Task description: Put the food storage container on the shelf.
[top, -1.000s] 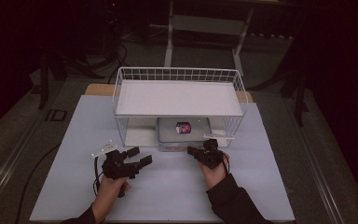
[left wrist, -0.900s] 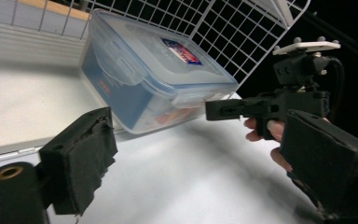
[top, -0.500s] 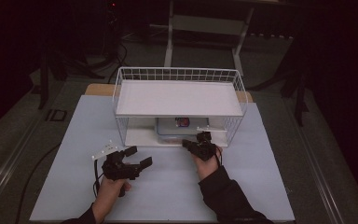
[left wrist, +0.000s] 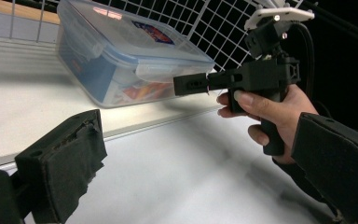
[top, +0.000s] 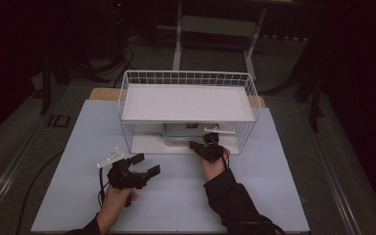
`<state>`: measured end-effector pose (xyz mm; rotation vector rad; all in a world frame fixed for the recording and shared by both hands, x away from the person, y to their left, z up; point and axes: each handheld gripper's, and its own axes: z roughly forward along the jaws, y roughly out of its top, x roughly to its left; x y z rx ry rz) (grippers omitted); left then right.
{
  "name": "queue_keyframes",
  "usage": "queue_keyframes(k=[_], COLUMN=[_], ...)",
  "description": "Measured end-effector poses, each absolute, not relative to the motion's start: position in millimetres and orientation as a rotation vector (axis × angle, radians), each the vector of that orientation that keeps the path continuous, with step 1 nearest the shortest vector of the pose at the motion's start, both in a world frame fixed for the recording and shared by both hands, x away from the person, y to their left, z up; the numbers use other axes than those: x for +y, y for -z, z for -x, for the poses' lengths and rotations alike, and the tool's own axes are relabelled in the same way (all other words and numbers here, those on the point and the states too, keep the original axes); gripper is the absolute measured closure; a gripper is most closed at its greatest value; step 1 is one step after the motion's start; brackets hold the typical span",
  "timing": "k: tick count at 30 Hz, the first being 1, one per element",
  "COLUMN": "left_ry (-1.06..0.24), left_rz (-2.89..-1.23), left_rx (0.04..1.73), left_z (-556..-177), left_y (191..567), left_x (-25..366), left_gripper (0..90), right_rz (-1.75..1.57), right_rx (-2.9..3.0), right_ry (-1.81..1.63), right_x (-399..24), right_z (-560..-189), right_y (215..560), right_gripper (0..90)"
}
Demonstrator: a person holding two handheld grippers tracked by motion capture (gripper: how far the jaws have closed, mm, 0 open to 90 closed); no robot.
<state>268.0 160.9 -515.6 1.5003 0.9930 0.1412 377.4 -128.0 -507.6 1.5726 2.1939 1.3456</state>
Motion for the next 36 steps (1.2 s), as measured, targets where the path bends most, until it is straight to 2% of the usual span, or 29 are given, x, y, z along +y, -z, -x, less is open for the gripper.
queue_keyframes(k=[11,17,22,29,32,36], left_ry=[-0.189,-0.18,-0.173,-0.158,-0.159,-0.158], left_rz=[-1.514,-1.542,-1.575,-1.606,-1.617,-1.645], left_rx=[0.966,0.935,0.906,0.89,0.892,0.876], left_z=[-263.9,-263.4,-263.2,-263.1,-262.7,-260.3], left_y=[511.7,504.3,497.9,493.5,492.2,487.4], left_x=[156.9,152.9,150.5,149.4,150.1,152.6], left_gripper=[2.1,2.2,2.1,2.1,2.2,2.2], right_rz=[-1.541,-1.493,-1.434,-1.348,-1.327,-1.302], right_rx=[2.226,2.232,2.249,2.251,2.251,2.263], right_ry=[-1.366,-1.382,-1.402,-1.52,-1.55,-1.548], right_x=[-122.3,-124.7,-125.4,-128.0,-127.2,-131.4], right_z=[-366.6,-355.6,-344.8,-332.9,-329.9,-324.0], right_y=[505.8,500.6,494.7,490.0,489.9,488.8], right_gripper=[89.3,82.5,65.4,28.1,20.7,19.6])
